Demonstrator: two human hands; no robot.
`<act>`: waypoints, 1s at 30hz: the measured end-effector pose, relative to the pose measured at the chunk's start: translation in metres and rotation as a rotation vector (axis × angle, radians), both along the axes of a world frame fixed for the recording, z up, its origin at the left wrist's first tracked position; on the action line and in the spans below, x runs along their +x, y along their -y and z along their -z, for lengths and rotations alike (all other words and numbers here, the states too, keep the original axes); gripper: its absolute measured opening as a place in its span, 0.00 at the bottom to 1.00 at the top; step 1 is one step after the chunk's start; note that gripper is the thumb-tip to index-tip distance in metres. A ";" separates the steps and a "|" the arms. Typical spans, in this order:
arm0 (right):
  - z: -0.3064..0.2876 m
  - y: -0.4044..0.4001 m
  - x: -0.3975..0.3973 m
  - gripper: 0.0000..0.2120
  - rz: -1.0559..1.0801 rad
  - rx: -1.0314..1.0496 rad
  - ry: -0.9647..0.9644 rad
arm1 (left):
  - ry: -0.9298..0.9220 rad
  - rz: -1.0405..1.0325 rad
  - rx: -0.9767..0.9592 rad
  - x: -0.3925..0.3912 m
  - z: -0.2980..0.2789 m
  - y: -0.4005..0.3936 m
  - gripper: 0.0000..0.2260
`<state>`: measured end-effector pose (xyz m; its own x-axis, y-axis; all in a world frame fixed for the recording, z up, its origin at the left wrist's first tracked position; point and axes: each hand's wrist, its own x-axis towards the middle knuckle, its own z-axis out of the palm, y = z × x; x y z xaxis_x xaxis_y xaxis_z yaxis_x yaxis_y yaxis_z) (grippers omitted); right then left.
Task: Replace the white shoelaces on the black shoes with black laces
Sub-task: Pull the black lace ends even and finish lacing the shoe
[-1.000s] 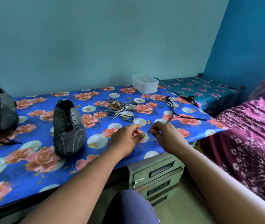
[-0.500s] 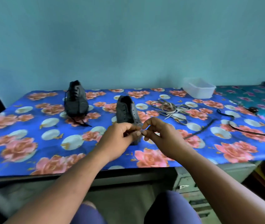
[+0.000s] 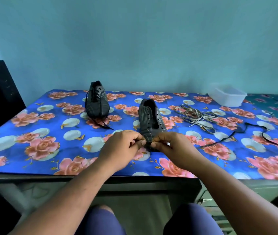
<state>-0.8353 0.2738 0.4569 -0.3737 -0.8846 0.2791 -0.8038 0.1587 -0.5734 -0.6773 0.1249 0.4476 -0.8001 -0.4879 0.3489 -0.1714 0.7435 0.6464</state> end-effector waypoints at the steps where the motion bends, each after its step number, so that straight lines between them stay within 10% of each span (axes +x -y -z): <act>1: 0.001 -0.001 -0.002 0.06 0.008 0.011 -0.003 | 0.009 -0.012 -0.029 0.003 0.001 0.003 0.07; 10: 0.004 -0.022 -0.028 0.06 0.132 0.032 0.027 | -0.002 -0.176 0.004 0.024 0.025 0.054 0.04; 16: -0.001 -0.006 -0.007 0.06 0.065 0.011 0.009 | 0.024 -0.011 -0.231 -0.001 0.010 0.013 0.31; 30: -0.004 -0.018 -0.012 0.09 0.090 0.028 -0.022 | -0.036 -0.084 -0.259 -0.002 0.018 0.023 0.14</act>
<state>-0.8473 0.2922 0.4611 -0.4456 -0.8555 0.2637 -0.7982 0.2463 -0.5498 -0.6789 0.1017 0.4299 -0.7453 -0.4430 0.4984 -0.2200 0.8689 0.4433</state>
